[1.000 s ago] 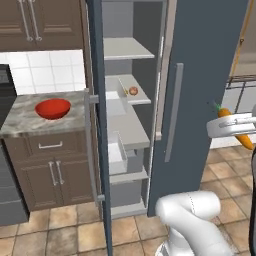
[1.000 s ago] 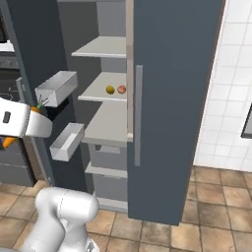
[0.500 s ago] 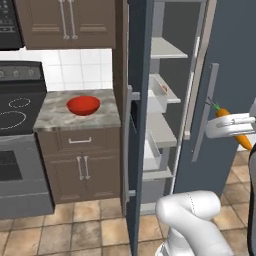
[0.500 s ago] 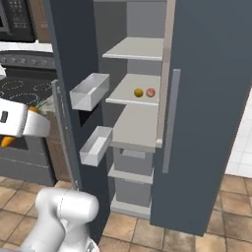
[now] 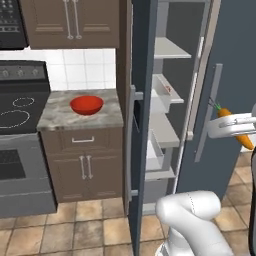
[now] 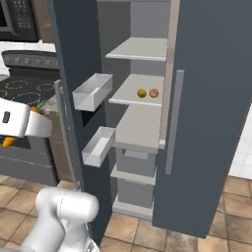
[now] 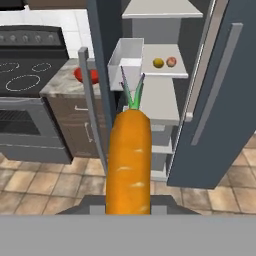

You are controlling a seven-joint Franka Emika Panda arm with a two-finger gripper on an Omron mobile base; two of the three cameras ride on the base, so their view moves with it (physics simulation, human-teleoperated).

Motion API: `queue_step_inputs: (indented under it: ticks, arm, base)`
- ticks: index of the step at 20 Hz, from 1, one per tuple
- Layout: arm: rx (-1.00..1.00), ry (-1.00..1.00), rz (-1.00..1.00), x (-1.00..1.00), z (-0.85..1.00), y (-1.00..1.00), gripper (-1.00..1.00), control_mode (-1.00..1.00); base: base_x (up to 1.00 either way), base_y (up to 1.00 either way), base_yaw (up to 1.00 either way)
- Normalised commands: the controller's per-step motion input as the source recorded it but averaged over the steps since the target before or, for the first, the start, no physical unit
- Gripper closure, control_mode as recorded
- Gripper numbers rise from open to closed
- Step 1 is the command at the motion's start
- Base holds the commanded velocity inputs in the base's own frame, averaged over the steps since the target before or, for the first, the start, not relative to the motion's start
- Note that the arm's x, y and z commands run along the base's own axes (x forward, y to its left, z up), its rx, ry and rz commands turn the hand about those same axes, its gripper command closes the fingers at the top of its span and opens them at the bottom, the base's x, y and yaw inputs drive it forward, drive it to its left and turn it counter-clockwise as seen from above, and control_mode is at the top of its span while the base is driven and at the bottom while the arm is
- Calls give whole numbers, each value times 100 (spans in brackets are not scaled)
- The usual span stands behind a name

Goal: Take the lemon, peach, and carrot from the freezer and place them in the bowl on the counter.

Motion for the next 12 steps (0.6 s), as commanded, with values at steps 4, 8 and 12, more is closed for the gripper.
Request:
queue_step_inputs:
  ticks: [4,8,12]
  arm:
    - [0,0,0,0,0,0,100,100]
    - [0,0,0,0,0,0,100,100]
    - [0,0,0,0,0,0,100,100]
  base:
    - [1,94,25]
    - [0,93,35]
    - [11,66,54]
